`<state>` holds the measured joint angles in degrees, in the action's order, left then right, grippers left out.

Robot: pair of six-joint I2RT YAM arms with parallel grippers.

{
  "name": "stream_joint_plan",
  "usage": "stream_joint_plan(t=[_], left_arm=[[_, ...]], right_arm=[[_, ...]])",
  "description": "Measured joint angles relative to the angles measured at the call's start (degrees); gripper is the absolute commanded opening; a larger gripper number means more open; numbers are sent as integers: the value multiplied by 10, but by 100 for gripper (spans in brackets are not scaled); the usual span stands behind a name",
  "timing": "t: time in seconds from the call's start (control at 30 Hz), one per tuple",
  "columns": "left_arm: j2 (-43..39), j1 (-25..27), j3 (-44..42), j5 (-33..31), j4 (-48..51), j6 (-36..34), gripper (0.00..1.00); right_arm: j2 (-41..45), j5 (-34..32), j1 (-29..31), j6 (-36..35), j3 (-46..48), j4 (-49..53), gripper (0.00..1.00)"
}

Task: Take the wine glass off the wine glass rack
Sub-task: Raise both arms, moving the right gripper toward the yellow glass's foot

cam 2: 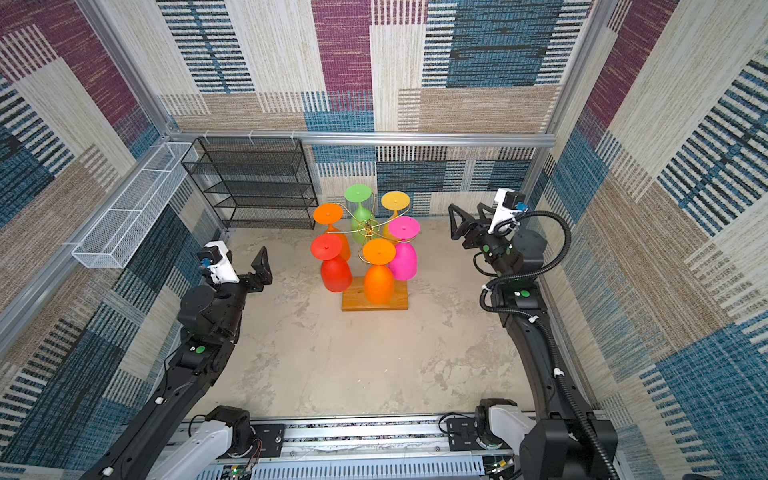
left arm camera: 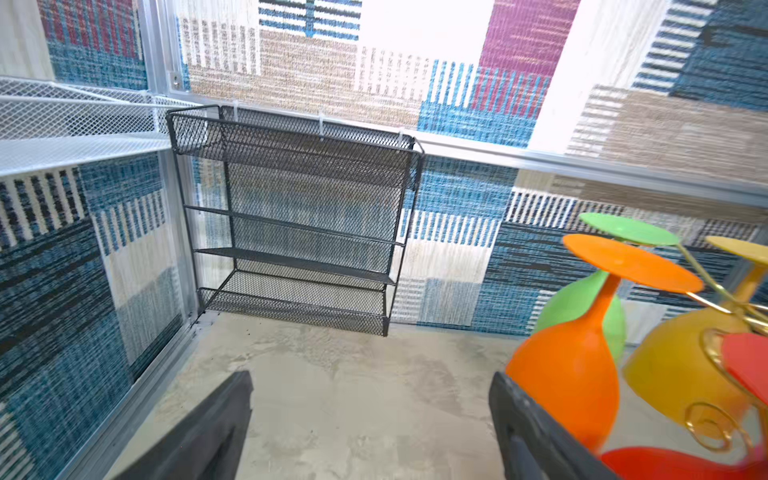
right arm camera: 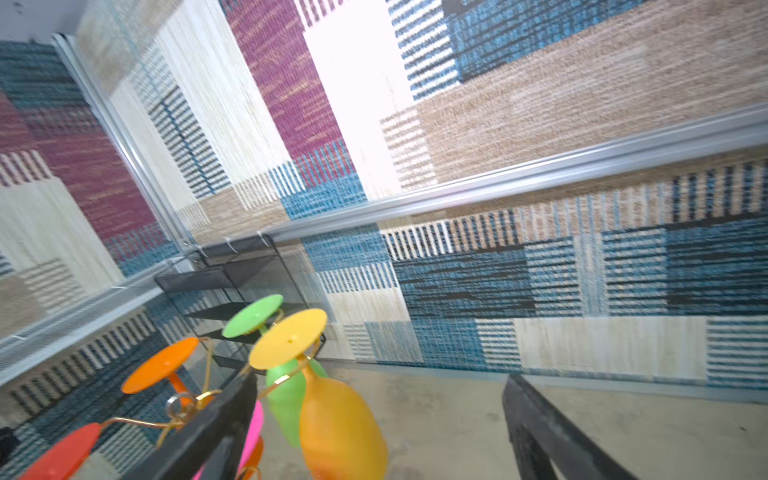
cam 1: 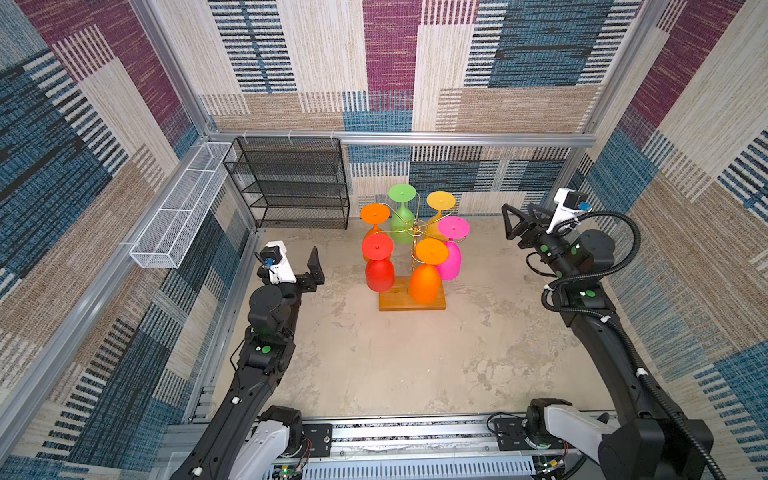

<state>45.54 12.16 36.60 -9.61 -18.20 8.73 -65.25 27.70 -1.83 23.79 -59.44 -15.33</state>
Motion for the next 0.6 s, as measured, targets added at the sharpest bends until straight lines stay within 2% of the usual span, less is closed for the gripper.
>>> stream_joint_plan(t=[0.3,0.47,0.6], left_arm=[[-45,11,9,60,86,59,92],[-43,16,-3,74,99,75,92],[-33,22,-5,84,103,82,92]], right_arm=[[-187,192,5,137,-205,78,76],[-254,219,29,135,-283,161,73],[-280,222,48,125,-309,195,69]])
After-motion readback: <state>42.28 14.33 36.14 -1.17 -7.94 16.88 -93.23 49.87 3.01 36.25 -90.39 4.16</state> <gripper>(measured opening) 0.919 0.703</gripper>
